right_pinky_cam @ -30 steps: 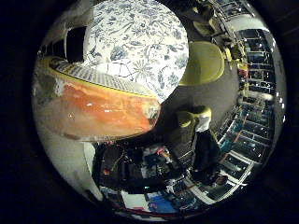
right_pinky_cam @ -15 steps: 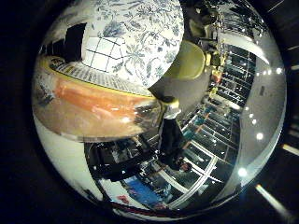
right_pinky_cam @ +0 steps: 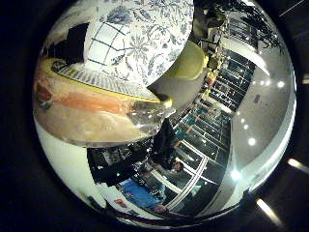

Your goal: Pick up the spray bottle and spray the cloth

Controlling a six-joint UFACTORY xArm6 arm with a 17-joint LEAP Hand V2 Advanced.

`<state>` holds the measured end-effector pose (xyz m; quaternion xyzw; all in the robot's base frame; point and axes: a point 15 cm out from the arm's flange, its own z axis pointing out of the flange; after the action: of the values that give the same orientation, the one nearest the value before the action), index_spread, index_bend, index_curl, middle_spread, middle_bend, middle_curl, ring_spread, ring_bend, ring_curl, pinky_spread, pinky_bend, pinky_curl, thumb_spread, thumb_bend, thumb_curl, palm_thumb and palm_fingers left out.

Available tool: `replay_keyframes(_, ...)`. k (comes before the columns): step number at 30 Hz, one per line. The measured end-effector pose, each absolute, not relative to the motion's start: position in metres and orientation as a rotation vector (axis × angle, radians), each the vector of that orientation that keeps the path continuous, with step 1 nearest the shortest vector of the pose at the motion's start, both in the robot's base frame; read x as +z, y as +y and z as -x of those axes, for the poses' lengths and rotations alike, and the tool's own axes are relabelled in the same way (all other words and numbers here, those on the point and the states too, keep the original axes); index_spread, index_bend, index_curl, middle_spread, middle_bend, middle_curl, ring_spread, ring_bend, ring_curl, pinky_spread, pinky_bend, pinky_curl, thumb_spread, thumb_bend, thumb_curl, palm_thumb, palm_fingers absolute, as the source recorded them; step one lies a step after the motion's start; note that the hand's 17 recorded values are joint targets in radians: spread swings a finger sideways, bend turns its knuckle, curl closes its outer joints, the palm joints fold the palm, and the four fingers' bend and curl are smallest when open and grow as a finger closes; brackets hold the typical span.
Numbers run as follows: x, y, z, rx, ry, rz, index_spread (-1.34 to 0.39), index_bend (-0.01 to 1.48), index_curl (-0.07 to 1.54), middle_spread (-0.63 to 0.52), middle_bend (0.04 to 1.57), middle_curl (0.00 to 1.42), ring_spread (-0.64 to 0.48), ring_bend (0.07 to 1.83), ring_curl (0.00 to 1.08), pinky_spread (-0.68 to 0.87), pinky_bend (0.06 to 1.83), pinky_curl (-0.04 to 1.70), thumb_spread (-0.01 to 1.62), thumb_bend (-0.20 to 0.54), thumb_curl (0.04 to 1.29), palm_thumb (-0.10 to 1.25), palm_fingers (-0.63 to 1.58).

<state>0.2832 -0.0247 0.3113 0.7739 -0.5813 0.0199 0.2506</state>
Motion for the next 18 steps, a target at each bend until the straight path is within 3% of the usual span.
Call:
replay_keyframes(6, 0.335, 0.011, -0.293, 0.022, -1.676, -2.230, -0.18, 1.24, 0.72, -0.10, 1.41, 0.67, -0.22, 1.33, 0.81, -0.22, 1.07, 1.29, 1.15, -0.014, 0.39, 0.96, 1.14)
replay_keyframes(18, 0.411, 0.162, -0.330, -0.380, -1.971, -2.767, -0.18, 1.24, 0.72, -0.10, 1.41, 0.67, -0.22, 1.34, 0.81, -0.22, 1.06, 1.29, 1.14, -0.011, 0.40, 1.00, 1.14)
